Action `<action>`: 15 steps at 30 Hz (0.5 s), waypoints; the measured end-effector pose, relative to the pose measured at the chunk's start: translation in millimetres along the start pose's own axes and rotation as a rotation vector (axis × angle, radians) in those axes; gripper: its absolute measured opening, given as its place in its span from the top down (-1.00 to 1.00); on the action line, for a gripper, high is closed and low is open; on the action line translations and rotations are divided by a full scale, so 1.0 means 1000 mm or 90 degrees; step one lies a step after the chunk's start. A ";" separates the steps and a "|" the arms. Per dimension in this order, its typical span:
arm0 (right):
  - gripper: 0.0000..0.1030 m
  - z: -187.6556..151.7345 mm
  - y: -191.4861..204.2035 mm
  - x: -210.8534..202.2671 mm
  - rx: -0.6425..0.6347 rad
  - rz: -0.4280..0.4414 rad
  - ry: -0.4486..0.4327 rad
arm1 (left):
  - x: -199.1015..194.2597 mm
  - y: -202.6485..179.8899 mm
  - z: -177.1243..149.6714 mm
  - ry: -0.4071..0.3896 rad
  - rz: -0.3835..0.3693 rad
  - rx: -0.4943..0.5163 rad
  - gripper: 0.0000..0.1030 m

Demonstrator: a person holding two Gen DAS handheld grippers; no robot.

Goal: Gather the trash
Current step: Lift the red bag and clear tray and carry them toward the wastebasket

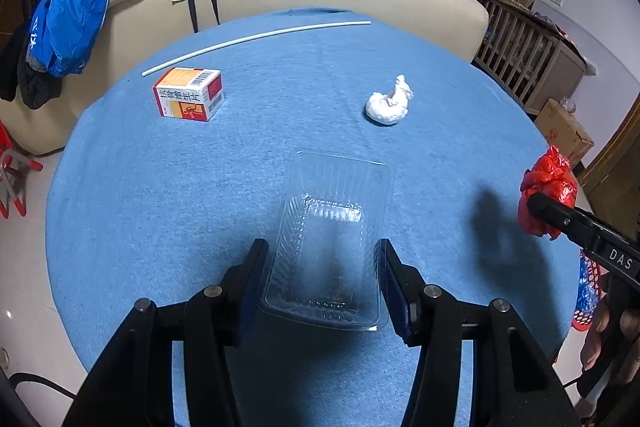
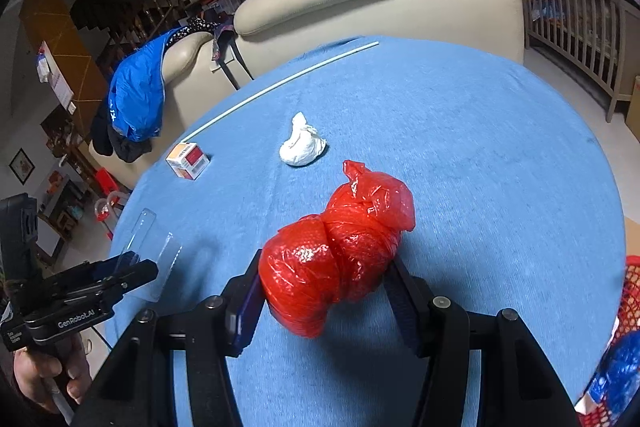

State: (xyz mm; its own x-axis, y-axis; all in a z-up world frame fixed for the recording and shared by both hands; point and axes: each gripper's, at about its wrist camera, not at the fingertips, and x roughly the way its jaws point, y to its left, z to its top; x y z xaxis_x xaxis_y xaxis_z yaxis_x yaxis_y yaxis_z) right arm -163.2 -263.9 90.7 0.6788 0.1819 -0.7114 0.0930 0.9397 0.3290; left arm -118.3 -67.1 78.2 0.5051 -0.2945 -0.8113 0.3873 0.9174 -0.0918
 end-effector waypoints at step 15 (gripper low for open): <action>-0.16 -0.014 -0.015 -0.011 0.019 -0.002 -0.001 | 0.005 -0.040 -0.005 0.003 0.021 0.044 -0.08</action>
State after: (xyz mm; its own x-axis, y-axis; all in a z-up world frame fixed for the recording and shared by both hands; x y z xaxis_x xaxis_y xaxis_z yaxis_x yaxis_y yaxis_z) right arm -182.1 -276.2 84.9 0.6798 0.1789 -0.7112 0.1164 0.9312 0.3454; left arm -135.1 -103.4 75.2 0.5146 -0.2622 -0.8164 0.4232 0.9057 -0.0242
